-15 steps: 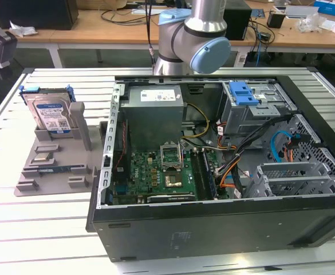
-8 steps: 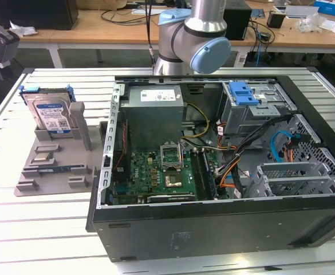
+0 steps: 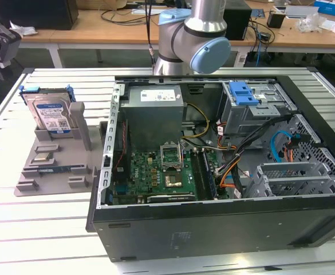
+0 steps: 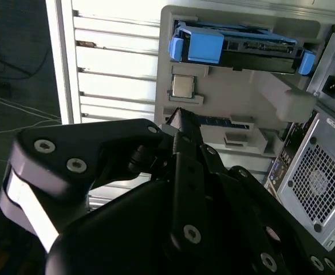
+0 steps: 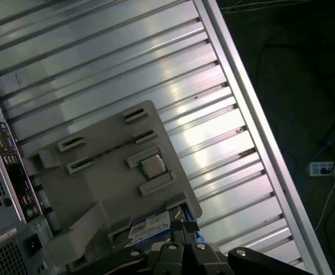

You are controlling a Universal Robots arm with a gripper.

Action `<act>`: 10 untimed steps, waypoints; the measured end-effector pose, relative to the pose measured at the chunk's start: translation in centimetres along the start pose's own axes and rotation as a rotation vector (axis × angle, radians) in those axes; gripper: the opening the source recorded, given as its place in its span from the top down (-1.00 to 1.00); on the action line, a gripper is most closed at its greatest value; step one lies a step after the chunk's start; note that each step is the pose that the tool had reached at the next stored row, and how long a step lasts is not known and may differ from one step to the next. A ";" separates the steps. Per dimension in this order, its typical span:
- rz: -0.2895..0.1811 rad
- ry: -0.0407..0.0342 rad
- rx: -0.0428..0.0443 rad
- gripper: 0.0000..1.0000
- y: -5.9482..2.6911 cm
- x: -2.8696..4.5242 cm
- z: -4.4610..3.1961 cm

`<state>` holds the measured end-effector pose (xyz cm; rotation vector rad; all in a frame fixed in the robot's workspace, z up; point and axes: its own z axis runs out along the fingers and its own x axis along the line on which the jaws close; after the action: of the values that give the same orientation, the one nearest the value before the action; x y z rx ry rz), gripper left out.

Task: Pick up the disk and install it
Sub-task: 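Pick up the disk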

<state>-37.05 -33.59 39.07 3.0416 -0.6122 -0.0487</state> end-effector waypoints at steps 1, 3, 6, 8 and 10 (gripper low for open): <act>0.003 -0.0002 -0.0003 0.79 0.00 0.00 0.00; 0.025 -0.0009 -0.0002 0.79 0.00 -0.01 0.00; 0.110 -0.0044 0.0011 0.79 0.00 0.00 0.00; 0.139 -0.0055 0.0014 0.79 0.00 0.00 0.00; 0.166 -0.0066 0.0018 0.79 0.00 0.00 0.01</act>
<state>-37.05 -33.59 39.07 2.9807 -0.8630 -0.0531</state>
